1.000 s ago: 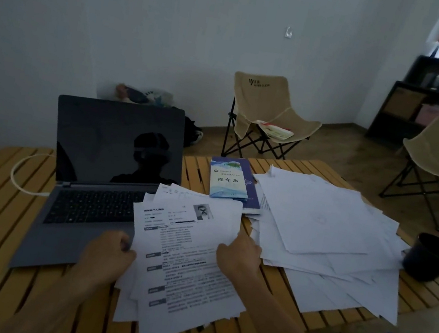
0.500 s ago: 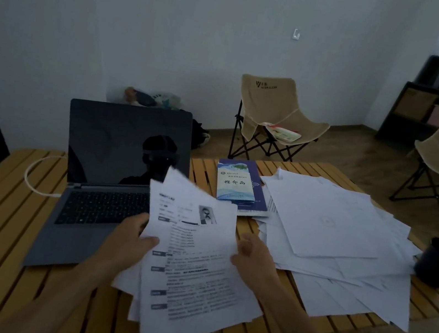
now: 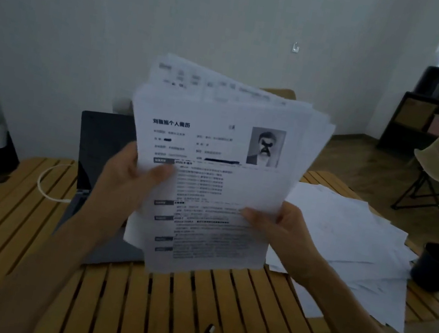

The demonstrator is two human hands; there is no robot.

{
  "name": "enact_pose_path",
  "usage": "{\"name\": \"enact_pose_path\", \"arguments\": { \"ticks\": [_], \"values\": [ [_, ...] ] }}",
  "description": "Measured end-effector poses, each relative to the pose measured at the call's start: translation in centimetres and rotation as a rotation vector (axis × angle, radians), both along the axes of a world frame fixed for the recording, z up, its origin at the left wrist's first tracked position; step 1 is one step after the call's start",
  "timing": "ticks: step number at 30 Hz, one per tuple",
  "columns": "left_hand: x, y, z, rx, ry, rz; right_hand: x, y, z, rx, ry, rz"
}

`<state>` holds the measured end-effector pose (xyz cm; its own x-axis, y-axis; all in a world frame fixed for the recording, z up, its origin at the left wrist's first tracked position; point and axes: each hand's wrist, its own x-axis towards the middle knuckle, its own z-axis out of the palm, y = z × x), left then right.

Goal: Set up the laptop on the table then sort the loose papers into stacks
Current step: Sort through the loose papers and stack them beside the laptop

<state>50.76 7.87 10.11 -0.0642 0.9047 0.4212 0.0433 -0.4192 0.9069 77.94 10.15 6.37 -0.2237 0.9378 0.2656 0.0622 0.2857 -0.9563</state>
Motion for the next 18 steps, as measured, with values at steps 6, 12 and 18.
{"name": "enact_pose_path", "arguments": {
  "ticks": [6,12,18],
  "values": [
    [1.3,-2.3,-3.8,-0.19,0.127,-0.103,0.1,-2.4,-5.6,-0.152,-0.059,0.028],
    [1.5,-2.2,-4.8,-0.1,0.046,0.03,-0.6,-1.3,-5.8,-0.151,0.031,-0.048],
    [1.9,-1.9,-7.9,-0.298,-0.041,0.118,-0.4,-0.8,-8.1,-0.313,-0.174,-0.013]
  ]
}}
